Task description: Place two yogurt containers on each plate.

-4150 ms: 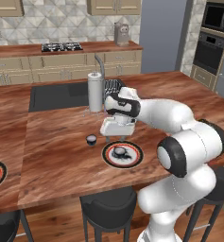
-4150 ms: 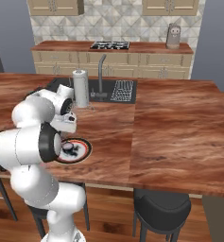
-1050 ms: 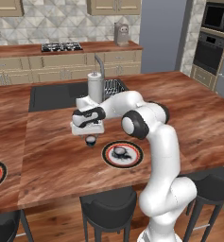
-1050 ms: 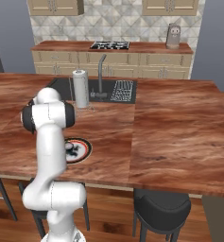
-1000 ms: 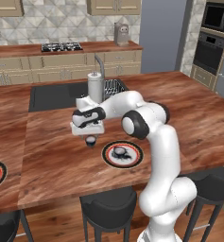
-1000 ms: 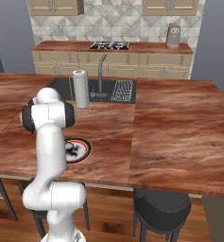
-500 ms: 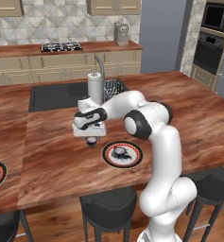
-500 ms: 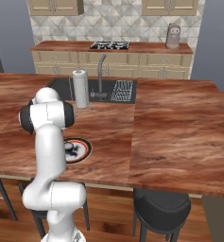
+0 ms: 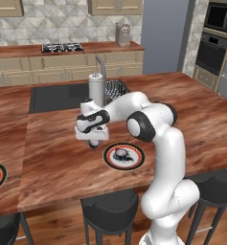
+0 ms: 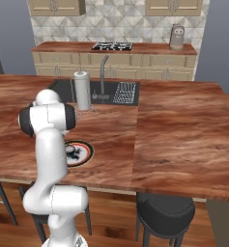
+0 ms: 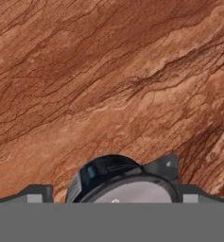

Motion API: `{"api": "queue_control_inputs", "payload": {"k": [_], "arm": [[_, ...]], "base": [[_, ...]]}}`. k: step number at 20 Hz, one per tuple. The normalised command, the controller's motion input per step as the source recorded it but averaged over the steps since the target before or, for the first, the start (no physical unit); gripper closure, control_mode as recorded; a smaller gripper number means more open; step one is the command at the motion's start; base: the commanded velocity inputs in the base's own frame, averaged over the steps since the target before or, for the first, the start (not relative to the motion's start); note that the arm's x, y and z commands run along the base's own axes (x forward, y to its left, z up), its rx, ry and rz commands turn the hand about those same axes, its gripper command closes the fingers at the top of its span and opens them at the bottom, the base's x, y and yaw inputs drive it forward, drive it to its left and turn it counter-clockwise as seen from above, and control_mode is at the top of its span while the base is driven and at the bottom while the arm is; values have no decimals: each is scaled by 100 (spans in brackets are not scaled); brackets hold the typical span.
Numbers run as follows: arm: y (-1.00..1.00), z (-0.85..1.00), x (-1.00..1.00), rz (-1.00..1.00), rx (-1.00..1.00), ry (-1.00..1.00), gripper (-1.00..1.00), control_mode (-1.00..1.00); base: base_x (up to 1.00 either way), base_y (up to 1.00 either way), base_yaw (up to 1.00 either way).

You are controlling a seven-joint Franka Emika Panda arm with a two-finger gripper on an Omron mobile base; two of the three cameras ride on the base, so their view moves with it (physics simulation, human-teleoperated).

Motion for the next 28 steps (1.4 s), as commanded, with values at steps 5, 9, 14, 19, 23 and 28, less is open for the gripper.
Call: {"api": "queue_control_inputs", "payload": {"k": [5, 9, 14, 19, 23, 28], "arm": [[-6, -22, -1, -4, 0, 6, 100, -100], [-2, 18, 0, 0, 0, 5, 100, -100], [-52, 81, -39, -1, 0, 18, 100, -100], [-67, 66, -66, 0, 0, 23, 100, -100], [-56, 15, -82, 0, 0, 24, 100, -100], [-56, -1, -91, 0, 1, 14, 100, -100]], "base": [[0, 0, 0], [0, 0, 0], [0, 0, 0], [0, 0, 0], [0, 0, 0], [0, 0, 0]]}}
